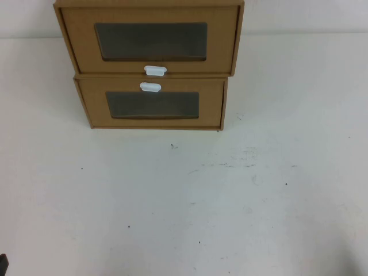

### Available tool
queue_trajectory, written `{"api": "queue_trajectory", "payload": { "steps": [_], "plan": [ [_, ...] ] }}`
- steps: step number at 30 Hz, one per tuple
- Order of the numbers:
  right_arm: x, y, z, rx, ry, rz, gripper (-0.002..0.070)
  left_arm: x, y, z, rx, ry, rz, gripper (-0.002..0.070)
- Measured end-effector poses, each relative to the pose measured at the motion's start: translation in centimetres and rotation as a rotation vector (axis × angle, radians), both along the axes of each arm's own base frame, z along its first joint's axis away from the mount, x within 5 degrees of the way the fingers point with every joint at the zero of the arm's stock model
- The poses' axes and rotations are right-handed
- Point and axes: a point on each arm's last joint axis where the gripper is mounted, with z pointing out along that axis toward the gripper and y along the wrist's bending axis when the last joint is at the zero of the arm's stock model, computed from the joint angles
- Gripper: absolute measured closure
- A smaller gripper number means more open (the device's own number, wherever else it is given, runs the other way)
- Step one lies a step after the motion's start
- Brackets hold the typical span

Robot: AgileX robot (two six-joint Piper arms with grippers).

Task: Open the shoe box
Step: 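Pull the top drawer of the cardboard box fully open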

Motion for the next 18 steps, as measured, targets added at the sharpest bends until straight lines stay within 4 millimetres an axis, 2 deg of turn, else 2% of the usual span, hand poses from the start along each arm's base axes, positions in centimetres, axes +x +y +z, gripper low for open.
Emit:
{"api": "queue_trajectory", "payload": {
  "steps": [18],
  "plan": [
    [0.02,-0.01,0.05,0.000,-0.006,-0.001,0.0692,0.00,0.00,0.00,0.000,0.000,0.000,0.0677]
  ]
}}
